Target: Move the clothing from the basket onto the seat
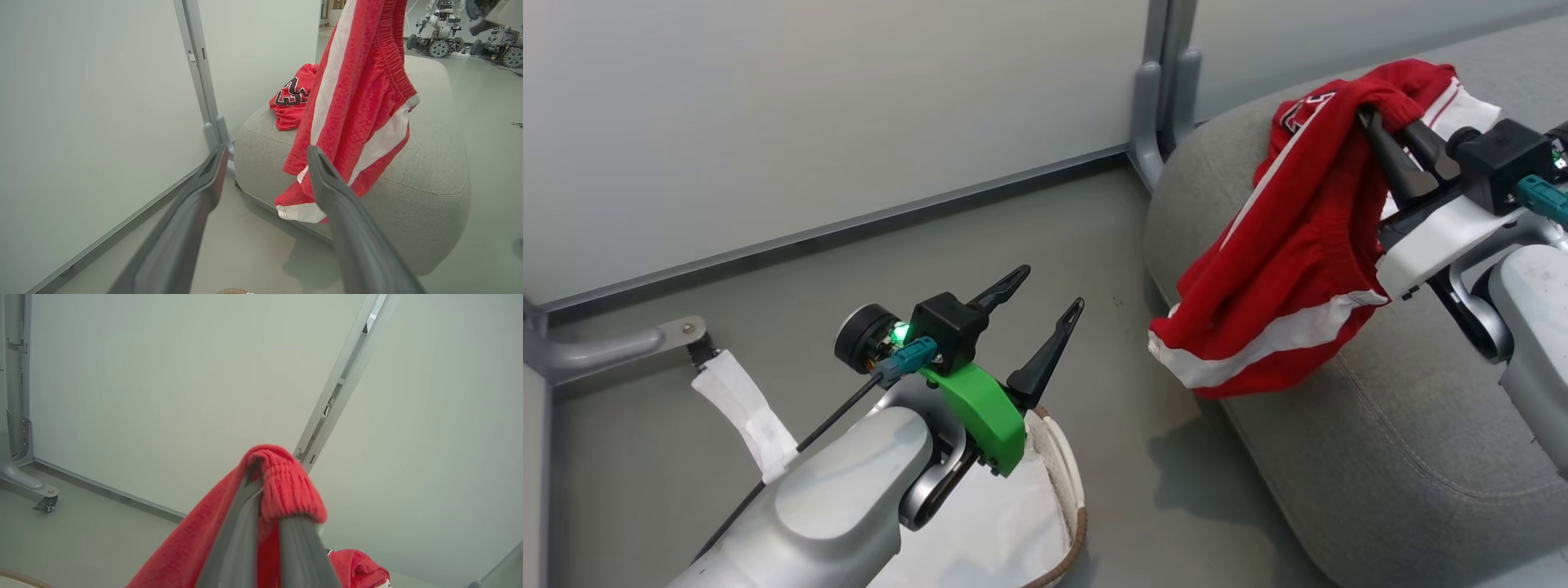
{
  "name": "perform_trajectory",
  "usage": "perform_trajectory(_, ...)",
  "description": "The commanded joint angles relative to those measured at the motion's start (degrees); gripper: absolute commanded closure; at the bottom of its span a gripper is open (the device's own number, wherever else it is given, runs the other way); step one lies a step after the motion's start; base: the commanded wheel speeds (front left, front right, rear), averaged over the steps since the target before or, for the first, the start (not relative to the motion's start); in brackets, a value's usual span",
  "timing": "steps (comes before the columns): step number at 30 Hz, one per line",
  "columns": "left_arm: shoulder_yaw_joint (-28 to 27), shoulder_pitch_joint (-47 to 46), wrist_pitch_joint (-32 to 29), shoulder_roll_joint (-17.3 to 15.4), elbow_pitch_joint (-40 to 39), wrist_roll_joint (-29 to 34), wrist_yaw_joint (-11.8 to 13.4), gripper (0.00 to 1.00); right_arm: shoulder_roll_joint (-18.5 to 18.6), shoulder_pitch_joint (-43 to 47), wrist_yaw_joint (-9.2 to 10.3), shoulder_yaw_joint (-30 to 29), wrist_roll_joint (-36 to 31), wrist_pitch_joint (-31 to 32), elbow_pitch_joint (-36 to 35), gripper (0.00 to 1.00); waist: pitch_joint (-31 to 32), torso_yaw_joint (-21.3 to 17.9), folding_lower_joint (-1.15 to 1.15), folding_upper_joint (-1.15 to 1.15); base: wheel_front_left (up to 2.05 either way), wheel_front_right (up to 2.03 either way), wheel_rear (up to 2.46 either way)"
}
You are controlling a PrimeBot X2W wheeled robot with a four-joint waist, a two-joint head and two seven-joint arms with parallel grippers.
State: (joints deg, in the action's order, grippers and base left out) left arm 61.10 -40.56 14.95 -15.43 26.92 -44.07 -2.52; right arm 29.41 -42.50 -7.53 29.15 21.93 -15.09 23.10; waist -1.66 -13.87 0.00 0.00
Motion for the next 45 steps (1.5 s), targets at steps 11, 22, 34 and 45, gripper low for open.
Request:
perform_trajectory(11, -0.8, 0.9, 0.3, 0.3, -1.0, 4.4, -1.0, 0.00, 0.1, 2.1, 0.08, -3.1, -1.2, 0.1, -2.6, 1.00, -7.4, -13.1, 0.00, 0.00, 0.00, 0.00, 0.00)
perform_trajectory(22, 0.1, -1.5, 0.3, -0.4, -1.6, 7.5, -0.3, 0.00, -1.5, -0.3, 0.08, -5.1, -2.9, 0.0, -3.5, 1.00, -11.7, -13.4, 0.00, 0.00, 0.00, 0.00, 0.00)
perform_trajectory(34, 0.5, -3.5, -0.8, -2.0, -5.3, 9.6, 1.9, 0.00, 5.7, -23.5, 0.08, -8.2, -4.3, 7.2, 2.5, 1.00, -19.7, -7.0, 0.00, 0.00, 0.00, 0.00, 0.00)
perform_trajectory(45, 1.0, -6.8, -2.2, -3.5, -11.8, 12.6, 4.1, 0.00, 16.1, -36.4, 0.08, -16.9, -4.4, 11.9, 10.4, 1.00, -28.8, 0.8, 0.00, 0.00, 0.00, 0.00, 0.00)
